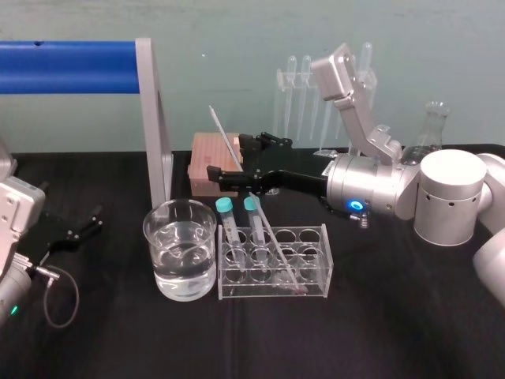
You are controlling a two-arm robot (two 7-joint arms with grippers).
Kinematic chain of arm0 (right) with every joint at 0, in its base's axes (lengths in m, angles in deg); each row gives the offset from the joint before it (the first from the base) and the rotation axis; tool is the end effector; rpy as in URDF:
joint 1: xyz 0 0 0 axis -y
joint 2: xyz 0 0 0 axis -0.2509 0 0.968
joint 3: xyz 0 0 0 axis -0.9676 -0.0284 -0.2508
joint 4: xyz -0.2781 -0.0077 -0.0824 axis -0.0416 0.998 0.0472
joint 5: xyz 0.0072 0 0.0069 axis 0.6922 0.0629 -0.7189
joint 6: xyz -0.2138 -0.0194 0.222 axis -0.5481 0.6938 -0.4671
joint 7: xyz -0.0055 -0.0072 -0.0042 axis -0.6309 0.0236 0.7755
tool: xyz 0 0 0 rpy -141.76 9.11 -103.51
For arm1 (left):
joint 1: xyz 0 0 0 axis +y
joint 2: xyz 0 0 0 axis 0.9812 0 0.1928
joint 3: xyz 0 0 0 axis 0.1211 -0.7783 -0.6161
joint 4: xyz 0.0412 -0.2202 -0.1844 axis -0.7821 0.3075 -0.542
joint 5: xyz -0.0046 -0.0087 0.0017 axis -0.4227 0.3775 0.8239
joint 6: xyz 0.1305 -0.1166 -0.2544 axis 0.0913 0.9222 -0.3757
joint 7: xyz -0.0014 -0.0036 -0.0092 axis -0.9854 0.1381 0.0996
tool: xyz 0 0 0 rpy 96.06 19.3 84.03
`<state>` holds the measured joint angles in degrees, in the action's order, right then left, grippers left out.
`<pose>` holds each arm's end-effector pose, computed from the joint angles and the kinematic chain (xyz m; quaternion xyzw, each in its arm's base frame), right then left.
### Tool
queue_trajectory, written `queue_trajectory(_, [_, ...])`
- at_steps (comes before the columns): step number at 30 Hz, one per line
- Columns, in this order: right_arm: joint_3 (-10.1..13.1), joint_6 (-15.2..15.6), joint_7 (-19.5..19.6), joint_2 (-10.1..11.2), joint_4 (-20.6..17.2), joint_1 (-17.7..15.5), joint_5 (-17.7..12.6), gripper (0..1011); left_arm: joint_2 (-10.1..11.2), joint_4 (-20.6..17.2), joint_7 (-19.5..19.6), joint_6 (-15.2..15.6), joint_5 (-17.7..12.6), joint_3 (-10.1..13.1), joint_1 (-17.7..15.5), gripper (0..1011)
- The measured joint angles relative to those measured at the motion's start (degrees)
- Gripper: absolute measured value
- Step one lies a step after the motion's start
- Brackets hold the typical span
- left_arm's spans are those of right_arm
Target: Hold the thermometer with one hand and immerse one end into the beaker, then reinsert it into the test tube rack.
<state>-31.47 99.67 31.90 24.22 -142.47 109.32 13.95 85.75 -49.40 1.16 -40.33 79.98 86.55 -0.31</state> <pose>0.4392 0.0154 -0.1789 -0.0881 0.0161 -0.2932 0.9518 0.3580 0.0826 -0.3022 0.1415 -0.1325 0.5799 0.7913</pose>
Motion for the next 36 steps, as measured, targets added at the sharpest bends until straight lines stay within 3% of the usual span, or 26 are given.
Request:
queue_trajectory(14, [-0.1, 0.1, 0.1, -0.1, 0.1, 0.1, 0.1, 980, 0.0, 0.0, 0.0, 0.0, 0.0, 0.0, 0.0, 1008])
queue_trajectory(26, [0.0, 0.0, 0.0, 0.0, 0.0, 0.1, 0.0, 681, 0.0, 0.0, 0.0, 0.0, 0.0, 0.0, 0.0, 1008])
queue_trajectory(27, [0.0, 0.0, -0.1, 0.0, 0.0, 0.1, 0.0, 611, 0.0, 0.0, 0.0, 0.0, 0.0, 0.0, 0.0, 1008])
queue_trajectory(36, [0.0, -0.1, -0.1, 0.1, -0.1, 0.0, -0.1, 330, 0.0, 0.0, 0.0, 0.0, 0.0, 0.0, 0.0, 1008])
